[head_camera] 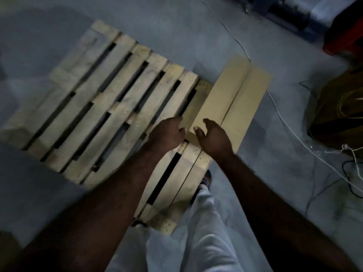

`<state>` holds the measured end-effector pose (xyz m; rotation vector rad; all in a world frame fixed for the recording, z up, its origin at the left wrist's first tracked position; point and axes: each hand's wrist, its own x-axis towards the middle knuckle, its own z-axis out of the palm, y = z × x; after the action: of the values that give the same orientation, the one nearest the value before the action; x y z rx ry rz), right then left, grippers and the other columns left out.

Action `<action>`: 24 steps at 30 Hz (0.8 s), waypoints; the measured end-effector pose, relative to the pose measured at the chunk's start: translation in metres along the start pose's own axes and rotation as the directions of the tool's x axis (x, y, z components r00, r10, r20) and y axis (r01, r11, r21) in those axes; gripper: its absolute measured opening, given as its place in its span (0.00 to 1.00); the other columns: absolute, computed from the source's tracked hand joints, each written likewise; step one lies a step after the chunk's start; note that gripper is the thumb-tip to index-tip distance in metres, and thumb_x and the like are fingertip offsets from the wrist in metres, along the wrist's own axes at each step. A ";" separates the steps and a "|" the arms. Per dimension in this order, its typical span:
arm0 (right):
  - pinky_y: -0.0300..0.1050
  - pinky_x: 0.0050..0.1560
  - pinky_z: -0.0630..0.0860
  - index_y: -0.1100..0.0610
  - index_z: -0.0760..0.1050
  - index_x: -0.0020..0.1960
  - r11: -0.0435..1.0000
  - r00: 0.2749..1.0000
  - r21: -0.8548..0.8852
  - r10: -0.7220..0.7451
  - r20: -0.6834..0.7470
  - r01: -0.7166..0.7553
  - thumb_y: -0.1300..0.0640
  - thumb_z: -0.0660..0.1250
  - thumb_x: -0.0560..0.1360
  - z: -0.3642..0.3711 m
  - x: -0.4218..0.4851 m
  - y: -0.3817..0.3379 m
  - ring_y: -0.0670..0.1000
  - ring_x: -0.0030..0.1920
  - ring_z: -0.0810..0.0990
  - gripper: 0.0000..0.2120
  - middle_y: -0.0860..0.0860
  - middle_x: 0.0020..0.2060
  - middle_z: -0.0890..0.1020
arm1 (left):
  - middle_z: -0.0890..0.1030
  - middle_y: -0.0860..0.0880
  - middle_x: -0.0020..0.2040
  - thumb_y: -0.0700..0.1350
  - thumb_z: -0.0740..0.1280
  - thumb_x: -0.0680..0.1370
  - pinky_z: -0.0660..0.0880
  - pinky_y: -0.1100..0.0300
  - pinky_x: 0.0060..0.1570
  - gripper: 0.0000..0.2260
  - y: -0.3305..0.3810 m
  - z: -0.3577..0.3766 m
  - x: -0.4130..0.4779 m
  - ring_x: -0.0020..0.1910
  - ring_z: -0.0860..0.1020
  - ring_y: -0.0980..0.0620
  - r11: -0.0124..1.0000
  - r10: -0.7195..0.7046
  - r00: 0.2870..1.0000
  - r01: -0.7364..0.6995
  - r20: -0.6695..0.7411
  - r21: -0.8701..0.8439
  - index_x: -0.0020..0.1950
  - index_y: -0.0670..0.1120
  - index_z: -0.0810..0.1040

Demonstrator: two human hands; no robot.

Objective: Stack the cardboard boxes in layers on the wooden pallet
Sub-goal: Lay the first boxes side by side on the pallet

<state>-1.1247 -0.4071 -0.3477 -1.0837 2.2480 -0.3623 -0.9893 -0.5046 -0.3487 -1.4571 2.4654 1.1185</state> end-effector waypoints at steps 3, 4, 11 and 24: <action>0.47 0.64 0.70 0.60 0.69 0.74 0.996 0.995 0.023 -0.090 0.037 0.089 0.45 0.62 0.82 -0.003 -0.079 -0.078 0.58 0.69 0.74 0.26 0.59 0.70 0.75 | 0.80 0.45 0.65 0.50 0.68 0.79 0.74 0.53 0.63 0.19 -0.030 -0.059 -0.093 0.63 0.78 0.45 0.992 -0.046 0.996 0.037 -0.071 -0.124 0.69 0.47 0.77; 0.46 0.63 0.70 0.59 0.70 0.73 0.994 0.995 0.056 -0.093 0.031 0.091 0.44 0.62 0.82 -0.001 -0.106 -0.104 0.58 0.68 0.74 0.26 0.58 0.69 0.76 | 0.81 0.46 0.64 0.51 0.68 0.78 0.75 0.54 0.63 0.18 -0.042 -0.078 -0.125 0.62 0.79 0.47 0.985 -0.076 0.993 0.060 -0.095 -0.163 0.68 0.48 0.78; 0.45 0.58 0.72 0.56 0.71 0.73 0.939 0.953 0.190 -0.299 0.047 0.286 0.42 0.62 0.81 0.011 -0.225 -0.260 0.57 0.62 0.79 0.26 0.57 0.62 0.81 | 0.82 0.51 0.61 0.49 0.70 0.78 0.74 0.62 0.60 0.16 -0.110 -0.189 -0.299 0.59 0.81 0.52 0.948 -0.220 0.916 0.119 -0.336 -0.296 0.65 0.48 0.80; 0.47 0.59 0.74 0.55 0.77 0.66 0.712 0.673 0.253 -0.702 0.230 0.655 0.43 0.65 0.80 0.096 -0.407 -0.367 0.57 0.59 0.80 0.21 0.56 0.56 0.84 | 0.81 0.51 0.61 0.48 0.70 0.79 0.73 0.63 0.57 0.15 -0.185 -0.195 -0.592 0.55 0.79 0.55 0.750 -0.633 0.505 0.216 -0.586 -0.625 0.63 0.44 0.80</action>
<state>-0.6448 -0.3189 -0.0799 -1.7476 1.4315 -0.6036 -0.4628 -0.2428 -0.0721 -3.1004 1.9188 1.1709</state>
